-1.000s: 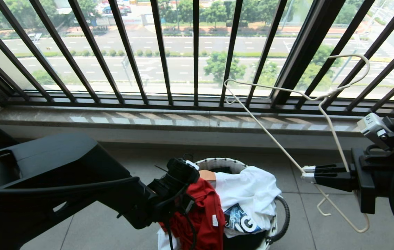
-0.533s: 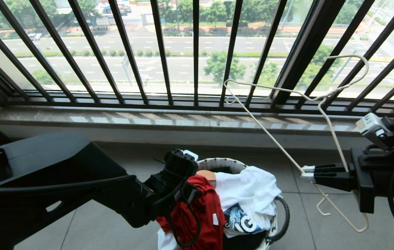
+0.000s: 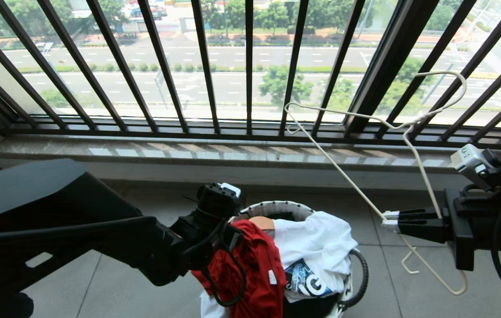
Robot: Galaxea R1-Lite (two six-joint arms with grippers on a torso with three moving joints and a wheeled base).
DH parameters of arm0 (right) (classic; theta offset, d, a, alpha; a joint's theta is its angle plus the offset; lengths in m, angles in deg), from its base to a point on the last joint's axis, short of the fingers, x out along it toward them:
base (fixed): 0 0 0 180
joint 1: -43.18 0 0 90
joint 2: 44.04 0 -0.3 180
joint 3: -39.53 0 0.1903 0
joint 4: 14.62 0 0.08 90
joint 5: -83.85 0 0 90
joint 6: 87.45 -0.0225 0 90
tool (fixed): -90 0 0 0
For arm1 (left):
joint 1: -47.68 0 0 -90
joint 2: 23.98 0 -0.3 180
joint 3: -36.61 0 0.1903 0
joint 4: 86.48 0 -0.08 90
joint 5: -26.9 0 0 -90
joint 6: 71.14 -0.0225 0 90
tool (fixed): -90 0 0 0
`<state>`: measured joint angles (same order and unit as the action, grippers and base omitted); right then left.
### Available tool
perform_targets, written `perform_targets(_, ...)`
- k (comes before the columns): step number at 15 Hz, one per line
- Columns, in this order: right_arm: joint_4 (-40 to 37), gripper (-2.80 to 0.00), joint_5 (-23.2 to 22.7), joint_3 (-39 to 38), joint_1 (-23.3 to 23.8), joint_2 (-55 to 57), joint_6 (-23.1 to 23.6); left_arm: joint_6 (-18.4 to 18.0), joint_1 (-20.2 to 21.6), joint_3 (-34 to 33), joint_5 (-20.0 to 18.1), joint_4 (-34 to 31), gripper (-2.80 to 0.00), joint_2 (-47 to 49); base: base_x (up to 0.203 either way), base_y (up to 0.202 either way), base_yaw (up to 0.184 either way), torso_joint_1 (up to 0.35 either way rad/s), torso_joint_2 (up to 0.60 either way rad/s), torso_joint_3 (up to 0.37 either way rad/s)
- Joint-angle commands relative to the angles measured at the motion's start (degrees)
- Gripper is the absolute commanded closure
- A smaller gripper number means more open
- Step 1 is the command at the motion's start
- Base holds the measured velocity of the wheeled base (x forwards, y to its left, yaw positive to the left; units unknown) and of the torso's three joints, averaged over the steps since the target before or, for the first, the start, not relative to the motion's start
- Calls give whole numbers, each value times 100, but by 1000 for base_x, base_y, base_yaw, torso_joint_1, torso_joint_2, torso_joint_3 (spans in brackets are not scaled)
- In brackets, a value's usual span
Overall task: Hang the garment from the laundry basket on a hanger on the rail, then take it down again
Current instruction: Pick up clothes from the basket
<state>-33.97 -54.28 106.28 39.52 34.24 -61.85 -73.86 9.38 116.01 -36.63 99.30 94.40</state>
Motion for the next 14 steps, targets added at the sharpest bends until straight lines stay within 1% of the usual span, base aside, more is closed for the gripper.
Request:
perform_targets(1, 2, 0, -30, 12, -3, 12, 15, 8, 16, -49, 66, 41, -280, -52, 0, 0, 0, 0, 0, 0)
perform_targets(2, 2, 0, -30, 12, 5, 12, 15, 8, 53, -41, 194, 130, -280, -70, 0, 0, 0, 0, 0, 0)
perform_targets(3, 10, 0, -30, 12, 5, 13, 15, -8, 118, -48, 233, 253, -280, -113, 0, 0, 0, 0, 0, 0)
perform_targets(8, 11, 0, -30, 21, 5, 12, 15, -22, 61, -145, 237, 273, -280, 158, 0, 0, 0, 0, 0, 0)
perform_targets(11, 7, 0, -30, 30, 10, 21, 15, 6, 35, -175, 240, 276, -280, 149, 0, 0, 0, 0, 0, 0)
perform_targets(14, 5, 0, -30, 37, 14, 21, 15, -6, -86, -188, 198, 271, -280, 123, 0, 0, 0, 0, 0, 0)
